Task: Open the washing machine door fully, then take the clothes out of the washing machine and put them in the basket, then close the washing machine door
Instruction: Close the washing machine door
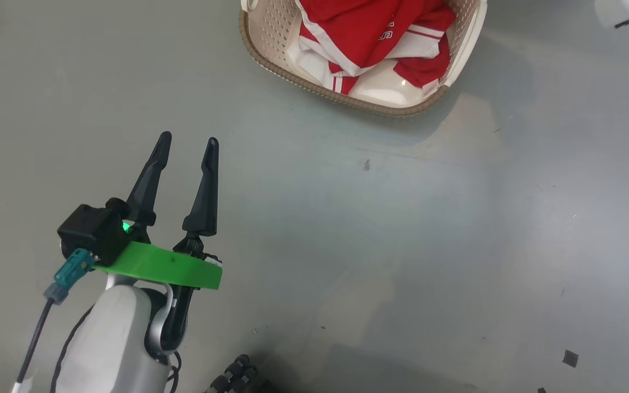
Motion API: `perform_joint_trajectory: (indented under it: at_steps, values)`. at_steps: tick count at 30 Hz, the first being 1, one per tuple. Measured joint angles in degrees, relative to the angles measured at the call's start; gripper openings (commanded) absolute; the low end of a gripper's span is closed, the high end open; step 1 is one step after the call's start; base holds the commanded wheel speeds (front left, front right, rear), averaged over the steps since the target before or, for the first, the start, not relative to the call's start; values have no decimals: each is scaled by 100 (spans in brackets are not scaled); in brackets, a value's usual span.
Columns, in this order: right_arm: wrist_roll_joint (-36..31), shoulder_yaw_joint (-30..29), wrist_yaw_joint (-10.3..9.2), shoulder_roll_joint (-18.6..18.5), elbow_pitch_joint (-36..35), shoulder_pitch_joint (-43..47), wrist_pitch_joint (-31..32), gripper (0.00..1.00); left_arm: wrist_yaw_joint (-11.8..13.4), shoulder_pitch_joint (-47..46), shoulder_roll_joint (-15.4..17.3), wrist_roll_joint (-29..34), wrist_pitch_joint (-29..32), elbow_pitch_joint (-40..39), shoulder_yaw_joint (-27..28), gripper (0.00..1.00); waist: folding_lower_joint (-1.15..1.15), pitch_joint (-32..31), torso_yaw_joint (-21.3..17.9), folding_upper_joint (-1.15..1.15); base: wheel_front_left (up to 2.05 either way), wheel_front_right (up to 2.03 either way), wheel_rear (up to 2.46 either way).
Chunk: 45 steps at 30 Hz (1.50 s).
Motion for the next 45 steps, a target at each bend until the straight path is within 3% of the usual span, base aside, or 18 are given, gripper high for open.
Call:
perform_joint_trajectory:
  at_steps: [12,25,32,45]
  values:
    - [10,-367,1,-252,211,-821,70,0,-1,-364,-70,-135,0,-20,-200,100,0,455,195,0,0,0,0]
    - [142,-458,11,-202,482,-1115,75,0,-1,-472,-119,-193,-1,88,-245,100,0,608,342,0,0,0,0]
    - [142,-419,8,-160,856,-1065,-205,0,-1,-549,-134,-193,-1,218,-235,100,0,465,336,0,0,0,0]
    - [311,-444,-58,69,1366,-101,-845,0,-1,-557,-43,-78,-1,438,-4,100,0,-185,170,0,0,0,0]
